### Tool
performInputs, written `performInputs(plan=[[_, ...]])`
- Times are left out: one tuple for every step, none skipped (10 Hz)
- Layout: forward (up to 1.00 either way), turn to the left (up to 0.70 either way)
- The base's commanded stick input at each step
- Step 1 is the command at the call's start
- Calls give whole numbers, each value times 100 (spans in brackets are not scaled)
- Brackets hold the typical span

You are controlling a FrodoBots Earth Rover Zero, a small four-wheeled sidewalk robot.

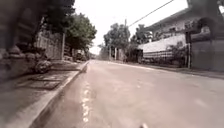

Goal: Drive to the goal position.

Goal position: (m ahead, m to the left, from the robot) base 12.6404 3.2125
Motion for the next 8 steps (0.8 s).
performInputs(plan=[[70, 0], [70, 8], [70, 30], [70, 35], [70, 35], [70, 35], [70, 11], [70, 0]])
